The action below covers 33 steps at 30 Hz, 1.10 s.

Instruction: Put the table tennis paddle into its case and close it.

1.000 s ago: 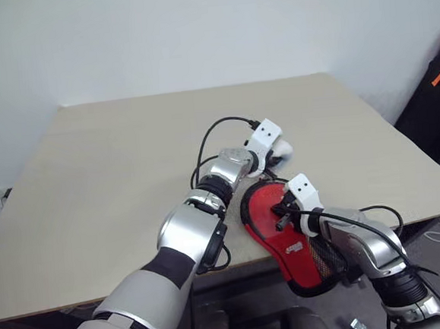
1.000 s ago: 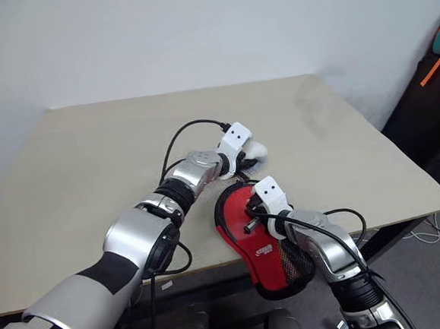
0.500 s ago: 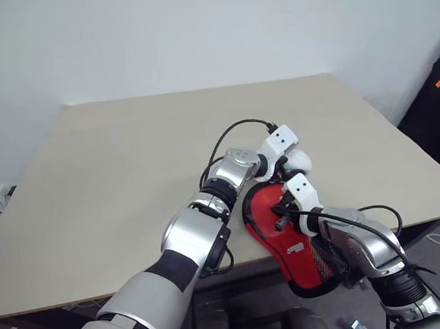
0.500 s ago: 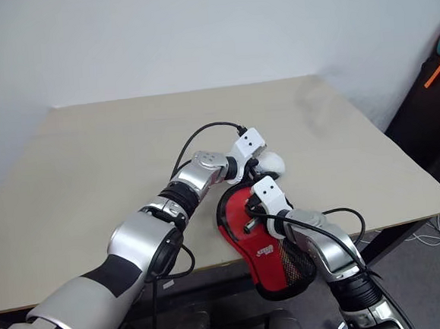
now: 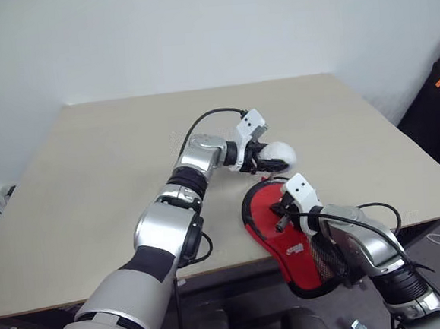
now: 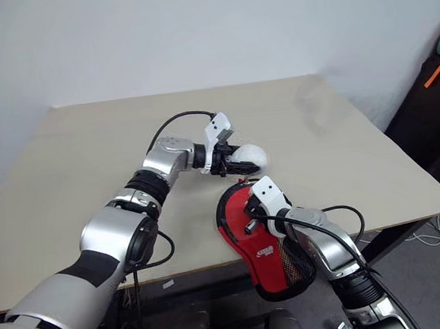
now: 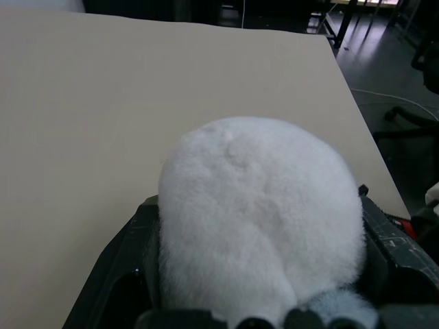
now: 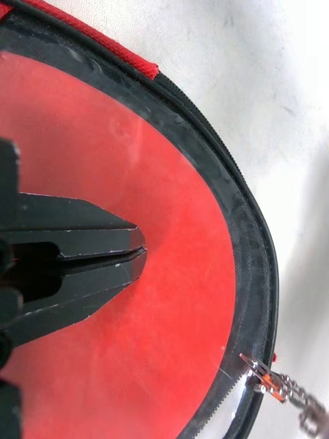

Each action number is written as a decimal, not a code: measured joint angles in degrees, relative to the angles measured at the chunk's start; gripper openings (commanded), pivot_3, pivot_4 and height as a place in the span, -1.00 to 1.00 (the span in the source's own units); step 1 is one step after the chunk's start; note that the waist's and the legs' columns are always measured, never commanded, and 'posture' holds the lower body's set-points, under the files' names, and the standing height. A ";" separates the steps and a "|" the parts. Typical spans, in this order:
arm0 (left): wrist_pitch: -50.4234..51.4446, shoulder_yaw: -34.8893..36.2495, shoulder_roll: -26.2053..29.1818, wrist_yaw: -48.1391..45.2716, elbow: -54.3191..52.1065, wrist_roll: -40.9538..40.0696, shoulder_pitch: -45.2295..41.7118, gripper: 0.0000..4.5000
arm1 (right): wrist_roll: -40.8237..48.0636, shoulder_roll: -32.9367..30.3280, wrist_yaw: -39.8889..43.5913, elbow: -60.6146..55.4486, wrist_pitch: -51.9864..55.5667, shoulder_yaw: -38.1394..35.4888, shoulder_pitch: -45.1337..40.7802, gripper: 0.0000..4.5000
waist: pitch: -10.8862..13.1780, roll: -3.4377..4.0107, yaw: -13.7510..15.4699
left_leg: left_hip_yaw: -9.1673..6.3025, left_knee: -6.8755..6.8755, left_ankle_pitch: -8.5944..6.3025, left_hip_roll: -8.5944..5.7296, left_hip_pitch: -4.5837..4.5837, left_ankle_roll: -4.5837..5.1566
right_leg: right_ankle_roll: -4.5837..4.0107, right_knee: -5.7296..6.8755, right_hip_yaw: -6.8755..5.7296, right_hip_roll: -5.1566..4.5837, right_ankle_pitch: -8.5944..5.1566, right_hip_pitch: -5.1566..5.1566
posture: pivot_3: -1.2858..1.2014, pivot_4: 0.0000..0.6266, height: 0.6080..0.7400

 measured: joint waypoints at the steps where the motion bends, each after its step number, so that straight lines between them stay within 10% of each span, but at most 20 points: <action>1: 0.00 -0.37 -0.04 -0.20 -0.09 0.08 0.05 0.67 | -0.09 0.00 0.00 0.04 -0.05 0.05 -0.02 -1.00 | 0.00 0.00 0.00 | 0.00 0.00 0.00 0.00 0.00 0.00 | 0.00 0.00 0.00 0.00 0.00 0.00 | 0.03 -1.00 1.00; 4: 0.77 -0.74 -0.95 -3.79 -2.07 -0.30 0.36 0.99 | -0.34 0.08 0.00 0.05 -0.20 0.16 -0.06 -1.00 | 0.00 0.00 -0.06 | 0.00 0.00 0.00 0.00 0.00 0.00 | 0.00 0.00 0.00 0.00 0.00 -0.01 | 0.03 -1.00 1.00; 33: 7.46 -1.74 16.35 -12.48 -19.12 -2.30 13.01 0.99 | 16.69 1.58 2.52 -11.29 2.18 -17.19 2.69 -1.00 | 0.02 0.03 -0.07 | 0.01 -0.01 0.00 0.05 -0.03 0.03 | 0.07 0.04 0.02 0.02 0.07 -0.04 | 0.03 -1.00 1.00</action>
